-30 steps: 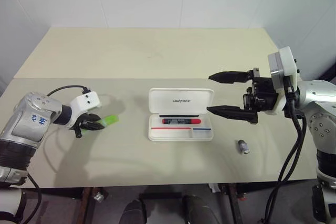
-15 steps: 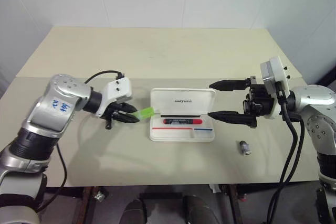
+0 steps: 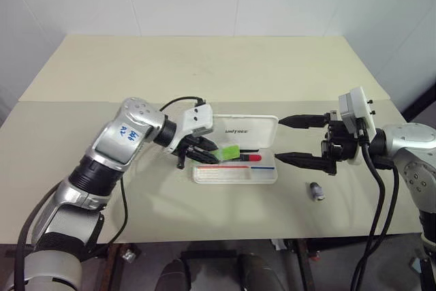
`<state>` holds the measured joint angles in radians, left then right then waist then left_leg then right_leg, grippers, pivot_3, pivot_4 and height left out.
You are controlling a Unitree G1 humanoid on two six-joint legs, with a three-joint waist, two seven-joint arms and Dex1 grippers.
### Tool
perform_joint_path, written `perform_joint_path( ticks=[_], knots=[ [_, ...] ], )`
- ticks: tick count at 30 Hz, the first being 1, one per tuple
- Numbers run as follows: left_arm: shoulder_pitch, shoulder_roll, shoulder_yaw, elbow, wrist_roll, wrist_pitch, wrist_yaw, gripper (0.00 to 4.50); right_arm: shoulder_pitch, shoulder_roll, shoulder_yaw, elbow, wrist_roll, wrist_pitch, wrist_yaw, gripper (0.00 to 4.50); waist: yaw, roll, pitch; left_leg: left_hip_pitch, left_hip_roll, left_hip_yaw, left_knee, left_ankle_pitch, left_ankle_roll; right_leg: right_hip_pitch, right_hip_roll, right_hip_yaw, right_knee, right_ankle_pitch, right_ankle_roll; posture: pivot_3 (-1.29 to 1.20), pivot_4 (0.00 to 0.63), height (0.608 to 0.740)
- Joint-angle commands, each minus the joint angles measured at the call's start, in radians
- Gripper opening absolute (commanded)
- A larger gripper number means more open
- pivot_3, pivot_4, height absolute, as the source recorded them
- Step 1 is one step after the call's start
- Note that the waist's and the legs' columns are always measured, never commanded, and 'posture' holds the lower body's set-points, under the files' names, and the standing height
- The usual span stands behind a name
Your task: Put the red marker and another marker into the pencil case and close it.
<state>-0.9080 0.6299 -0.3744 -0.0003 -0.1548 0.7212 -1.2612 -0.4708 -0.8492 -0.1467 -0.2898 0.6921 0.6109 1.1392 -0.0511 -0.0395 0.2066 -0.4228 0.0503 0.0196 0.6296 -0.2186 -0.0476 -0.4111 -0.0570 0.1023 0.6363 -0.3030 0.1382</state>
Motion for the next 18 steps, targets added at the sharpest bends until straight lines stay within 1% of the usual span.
perform_joint_path(
  ticks=[1, 7, 13, 18],
  knots=[
    [-0.017, -0.017, -0.005, -0.016, -0.01, 0.018, 0.005, 1.06, 0.014, -0.018, -0.059, -0.051, 0.026, -0.003, -0.019, 4.5, 0.0, 0.0, 0.0, 0.0, 0.0, 0.0, 0.0, 0.0, 0.0, 0.0, 0.0, 0.0, 0.0, 0.0, 0.0, 0.0, 0.15, 0.74],
    [-0.01, -0.031, -0.026, -0.008, 0.0, 0.01, 0.015, 1.06, 0.038, -0.02, -0.078, -0.075, 0.038, 0.0, -0.046, 4.5, 0.001, 0.0, 0.0, 0.0, 0.0, 0.0, 0.0, 0.0, 0.0, 0.0, 0.0, 0.0, 0.0, 0.0, 0.0, 0.0, 0.15, 0.74],
    [-0.022, -0.075, -0.044, 0.015, 0.004, 0.01, 0.032, 1.06, 0.044, -0.014, -0.078, -0.089, 0.048, 0.003, -0.07, 4.5, 0.004, 0.0, 0.0, 0.0, 0.0, 0.0, 0.0, 0.0, 0.0, 0.001, 0.0, 0.0, 0.0, 0.0, 0.0, 0.0, 0.15, 0.74],
    [-0.006, -0.084, -0.084, 0.002, 0.018, 0.008, 0.029, 1.06, 0.054, -0.015, -0.081, -0.1, 0.056, 0.004, -0.082, 4.5, 0.005, 0.0, 0.0, 0.0, 0.0, -0.001, 0.0, 0.0, 0.0, 0.001, 0.0, 0.0, 0.0, 0.0, 0.0, 0.0, 0.15, 0.74]
  ],
)
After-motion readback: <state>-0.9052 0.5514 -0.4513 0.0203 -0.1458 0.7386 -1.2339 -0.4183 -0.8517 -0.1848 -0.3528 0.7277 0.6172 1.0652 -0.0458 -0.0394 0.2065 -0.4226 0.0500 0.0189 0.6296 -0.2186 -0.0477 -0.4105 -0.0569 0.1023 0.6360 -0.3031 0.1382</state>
